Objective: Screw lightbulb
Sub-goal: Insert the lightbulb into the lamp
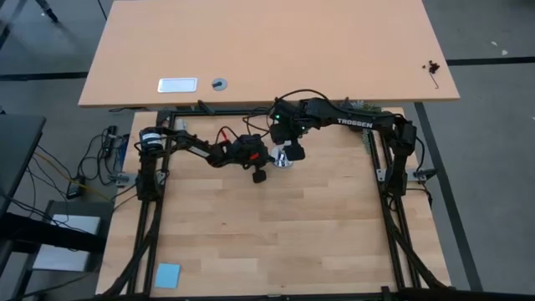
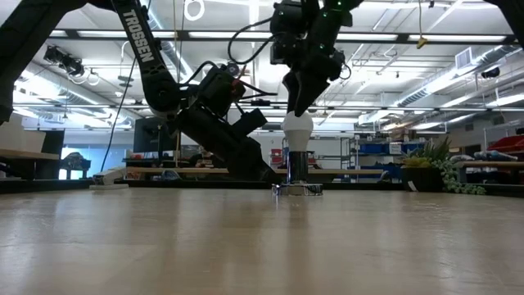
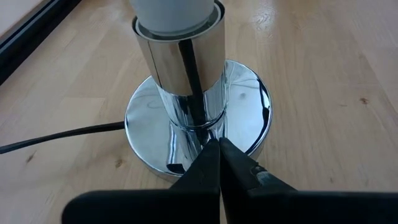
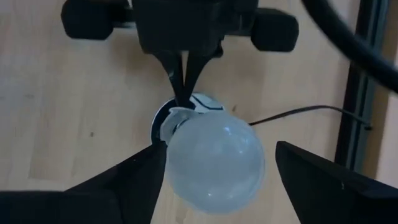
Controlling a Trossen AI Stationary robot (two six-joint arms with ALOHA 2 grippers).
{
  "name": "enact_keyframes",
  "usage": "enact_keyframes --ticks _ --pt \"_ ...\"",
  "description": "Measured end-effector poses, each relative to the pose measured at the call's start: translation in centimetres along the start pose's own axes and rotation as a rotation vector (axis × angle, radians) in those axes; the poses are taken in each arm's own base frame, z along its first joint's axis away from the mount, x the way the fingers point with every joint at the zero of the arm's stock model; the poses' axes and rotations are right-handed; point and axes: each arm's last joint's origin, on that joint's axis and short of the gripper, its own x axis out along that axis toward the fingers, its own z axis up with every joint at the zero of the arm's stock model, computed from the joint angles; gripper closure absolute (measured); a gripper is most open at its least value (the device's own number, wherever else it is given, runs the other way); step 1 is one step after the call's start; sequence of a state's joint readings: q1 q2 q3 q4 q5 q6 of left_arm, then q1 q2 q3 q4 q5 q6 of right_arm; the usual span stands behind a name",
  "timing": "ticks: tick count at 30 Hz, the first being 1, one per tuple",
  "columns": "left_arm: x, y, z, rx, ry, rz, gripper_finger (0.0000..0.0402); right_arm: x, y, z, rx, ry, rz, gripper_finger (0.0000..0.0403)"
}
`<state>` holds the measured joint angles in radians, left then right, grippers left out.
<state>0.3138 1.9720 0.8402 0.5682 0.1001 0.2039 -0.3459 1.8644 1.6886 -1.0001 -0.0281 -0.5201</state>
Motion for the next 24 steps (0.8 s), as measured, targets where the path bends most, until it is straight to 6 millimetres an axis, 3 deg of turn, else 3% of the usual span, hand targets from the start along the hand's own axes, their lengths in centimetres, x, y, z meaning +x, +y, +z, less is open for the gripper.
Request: enact_keyframes --ticks 5,11,14,19,24 --pt "0.00 0.00 0.00 0.000 0.000 -0.001 0.0402 0.86 0.18 -0.62 0.001 0.023 0.011 0.0107" --pt "0.00 -0.02 0.00 0.001 0.000 -0.001 0.0402 0.86 0.10 -0.65 0.135 0.025 0.002 0.0109" --pt "0.00 -0.02 0.00 0.000 0.000 -0.002 0.0402 0.86 0.07 -0.66 0.299 0.029 -0.011 0.0109" --pt "0.00 -0.02 0.00 0.001 0.000 -0.002 0.0402 0.89 0.03 -0.73 0.767 0.031 -0.036 0.0108" --pt "0.00 -0.02 0.00 0.001 0.000 -0.002 0.0402 0.81 0.27 -0.48 0.823 0.028 -0.005 0.0097"
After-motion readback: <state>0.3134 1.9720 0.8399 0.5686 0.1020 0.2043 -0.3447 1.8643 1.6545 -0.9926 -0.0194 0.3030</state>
